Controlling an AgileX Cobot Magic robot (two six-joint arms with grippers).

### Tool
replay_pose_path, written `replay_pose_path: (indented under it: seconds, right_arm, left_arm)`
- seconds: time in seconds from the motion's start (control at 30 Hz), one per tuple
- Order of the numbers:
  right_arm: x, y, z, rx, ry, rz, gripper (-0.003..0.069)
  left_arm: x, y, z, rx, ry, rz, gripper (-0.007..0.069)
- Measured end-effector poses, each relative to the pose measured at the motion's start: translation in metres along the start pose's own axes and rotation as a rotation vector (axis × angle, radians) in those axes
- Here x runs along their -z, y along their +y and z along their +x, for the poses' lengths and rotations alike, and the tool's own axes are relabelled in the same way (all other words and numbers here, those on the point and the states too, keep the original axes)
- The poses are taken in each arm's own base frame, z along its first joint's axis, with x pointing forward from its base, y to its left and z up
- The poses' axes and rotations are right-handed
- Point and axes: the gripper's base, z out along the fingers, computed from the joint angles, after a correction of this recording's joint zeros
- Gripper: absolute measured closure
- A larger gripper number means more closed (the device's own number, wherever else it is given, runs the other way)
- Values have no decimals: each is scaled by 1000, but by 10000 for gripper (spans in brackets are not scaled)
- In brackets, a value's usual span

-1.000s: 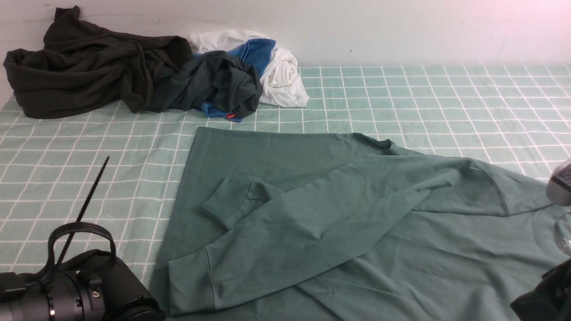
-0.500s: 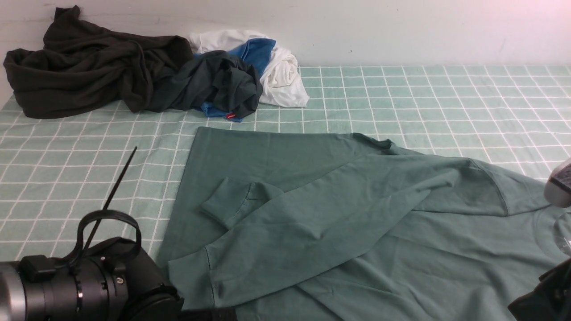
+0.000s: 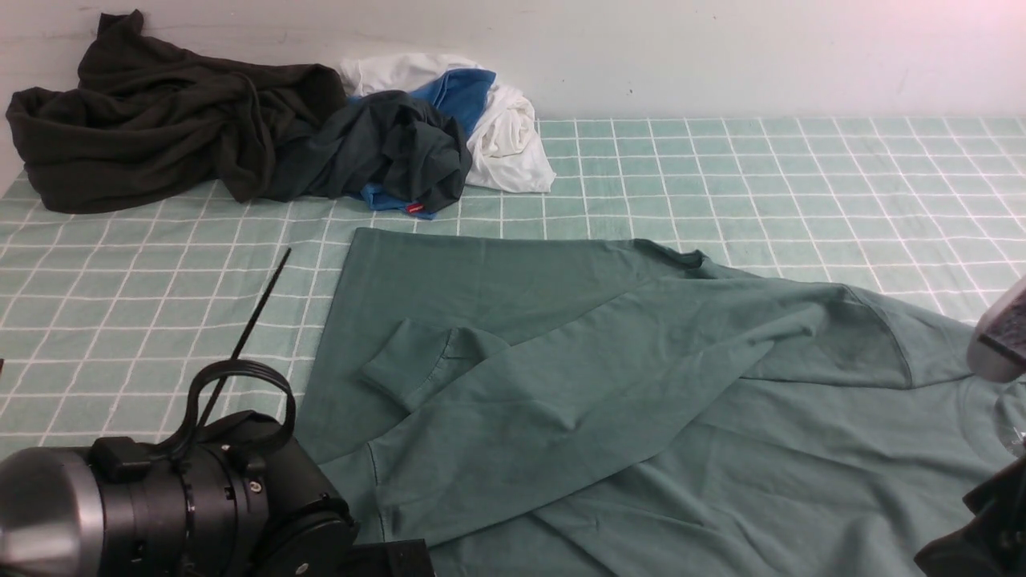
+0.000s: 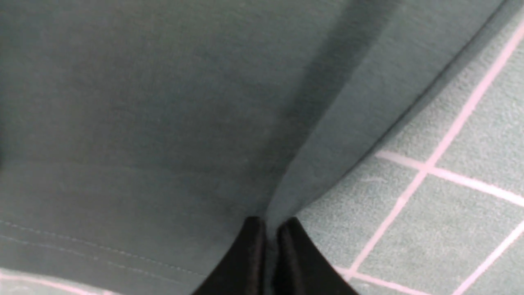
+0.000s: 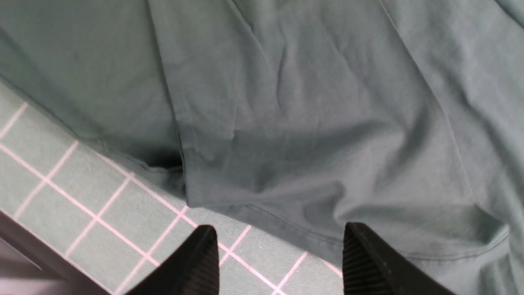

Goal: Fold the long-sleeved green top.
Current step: Use both arms simultaneously to clamp the lower edge of the clothing fabric

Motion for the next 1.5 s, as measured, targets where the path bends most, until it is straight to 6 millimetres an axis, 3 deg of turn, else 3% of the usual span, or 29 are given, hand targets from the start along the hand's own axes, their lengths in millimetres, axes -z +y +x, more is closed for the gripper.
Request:
replay_pose_path:
  seconds: [0.17,0.33,0.53,0.6,0.7,0.9,1.3,1.43,1.5]
  right_arm:
    - [-14,-1,-6,118,59,-16,255]
    - [-38,-3,-15,228,157,-48,220]
    - [-79,-4,-20,354,302,-110,213]
    - [-100,-3,-8,391,396,-141,213]
    - [-116,-4,11,452,469,-145,213]
    - [-142,-9,40,602,450,-49,213]
    - [-154,-11,43,702,332,30,248]
    - [-154,-11,42,703,322,33,312]
    - [-154,-11,43,705,329,31,381]
  left_arm:
    - [8,-2,8,76,26,-1,618]
    - [31,-5,22,102,-7,-27,618]
    - [44,-7,31,108,-44,-43,618]
    - [44,-7,31,108,-44,-43,618]
    - [44,-7,31,108,-44,-43,618]
    - [44,-7,31,105,-48,-44,618]
    - [44,-7,30,104,-54,-46,618]
    - [44,-7,30,104,-54,-46,618]
    - [44,-7,30,104,-54,-46,618]
